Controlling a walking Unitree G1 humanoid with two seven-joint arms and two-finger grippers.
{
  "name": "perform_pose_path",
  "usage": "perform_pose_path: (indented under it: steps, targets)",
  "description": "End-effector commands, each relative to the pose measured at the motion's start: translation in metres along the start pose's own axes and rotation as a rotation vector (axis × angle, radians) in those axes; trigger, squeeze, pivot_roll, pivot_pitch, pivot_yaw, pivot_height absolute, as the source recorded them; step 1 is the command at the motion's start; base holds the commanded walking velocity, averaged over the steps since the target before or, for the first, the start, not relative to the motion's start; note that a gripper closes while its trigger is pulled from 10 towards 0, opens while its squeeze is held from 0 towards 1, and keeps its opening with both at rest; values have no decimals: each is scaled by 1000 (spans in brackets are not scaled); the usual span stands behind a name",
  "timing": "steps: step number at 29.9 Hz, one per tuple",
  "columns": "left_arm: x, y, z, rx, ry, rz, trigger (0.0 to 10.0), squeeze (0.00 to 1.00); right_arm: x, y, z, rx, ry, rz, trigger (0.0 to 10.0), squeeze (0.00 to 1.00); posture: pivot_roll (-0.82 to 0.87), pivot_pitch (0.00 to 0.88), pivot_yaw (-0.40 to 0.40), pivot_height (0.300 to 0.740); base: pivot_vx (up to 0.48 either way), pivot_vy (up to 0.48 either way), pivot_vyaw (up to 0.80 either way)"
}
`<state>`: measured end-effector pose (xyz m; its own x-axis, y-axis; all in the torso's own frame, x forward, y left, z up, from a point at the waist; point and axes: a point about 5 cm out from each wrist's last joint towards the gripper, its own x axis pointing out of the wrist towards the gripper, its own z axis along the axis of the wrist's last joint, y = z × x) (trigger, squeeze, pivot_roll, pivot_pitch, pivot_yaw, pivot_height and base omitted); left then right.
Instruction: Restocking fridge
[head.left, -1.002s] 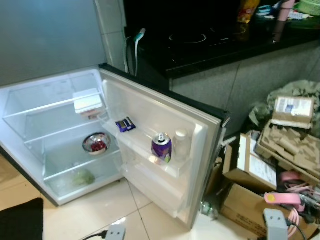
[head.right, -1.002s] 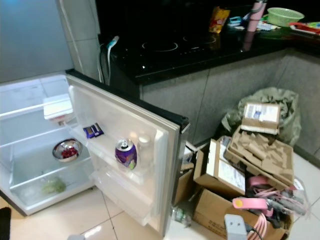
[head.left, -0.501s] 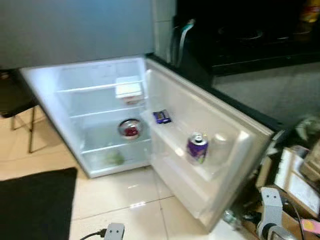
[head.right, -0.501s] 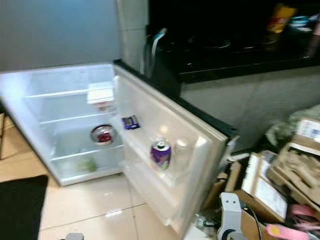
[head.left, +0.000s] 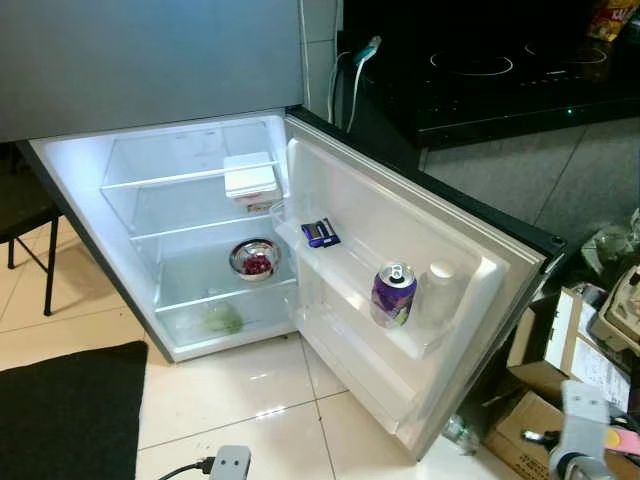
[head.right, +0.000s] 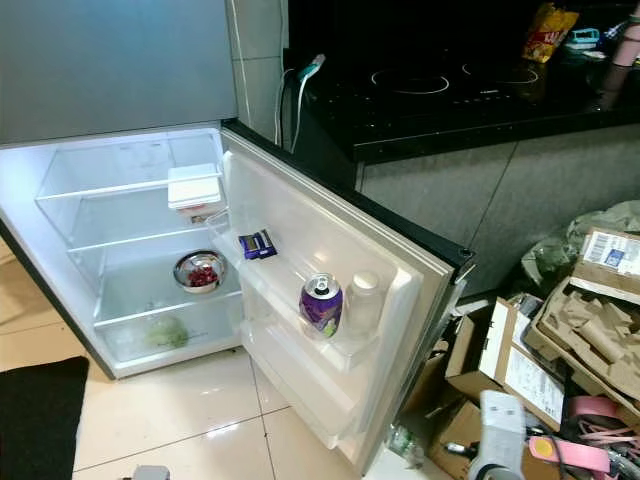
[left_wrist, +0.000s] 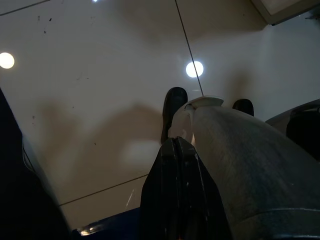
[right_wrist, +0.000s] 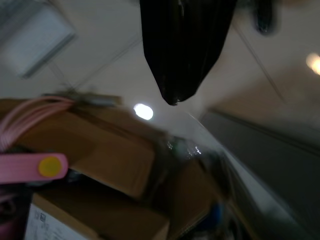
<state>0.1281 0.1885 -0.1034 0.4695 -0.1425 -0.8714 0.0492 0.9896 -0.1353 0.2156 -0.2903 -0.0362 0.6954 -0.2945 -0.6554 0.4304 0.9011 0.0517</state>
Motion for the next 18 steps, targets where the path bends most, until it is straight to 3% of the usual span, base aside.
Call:
perform_pose_path:
  steps: [1, 2, 6, 8, 10, 11, 16, 18]
  targets:
    - [0, -2, -3, -2, 11, -10, 10000, 0, 3, -1, 32, 224, -140, 59, 10000, 0, -38, 0, -34, 740, 0, 0, 0]
    - [0, -2, -4, -2, 11, -10, 10000, 0, 4, 0, 41, 278, -178, 89, 10000, 0, -38, 0, -34, 740, 0, 0, 0]
    - [0, -2, -4, -2, 11, -11, 10000, 0, 4, 1, 50, 313, -212, 119, 10000, 0, -37, 0, -35, 740, 0, 0, 0]
    - [0, -2, -4, -4, 10, -11, 10000, 0, 4, 4, 79, 393, -307, 210, 10000, 0, -32, 0, -40, 740, 0, 0, 0]
    - [0, -2, -4, -5, 10, -11, 10000, 0, 4, 7, 91, 405, -340, 263, 10000, 0, -31, 0, -42, 740, 0, 0, 0]
    - [0, -2, -4, -5, 10, -11, 10000, 0, 4, 7, 91, 405, -340, 263, 10000, 0, -31, 0, -42, 740, 0, 0, 0]
    - [0, -3, -5, -11, 9, -12, 10000, 0, 1, 37, 112, 298, -358, 540, 10000, 0, -29, 0, -47, 740, 0, 0, 0]
    - [0, -3, -5, -12, 9, -12, 10000, 0, 0, 39, 112, 292, -357, 565, 10000, 0, -29, 0, -47, 740, 0, 0, 0]
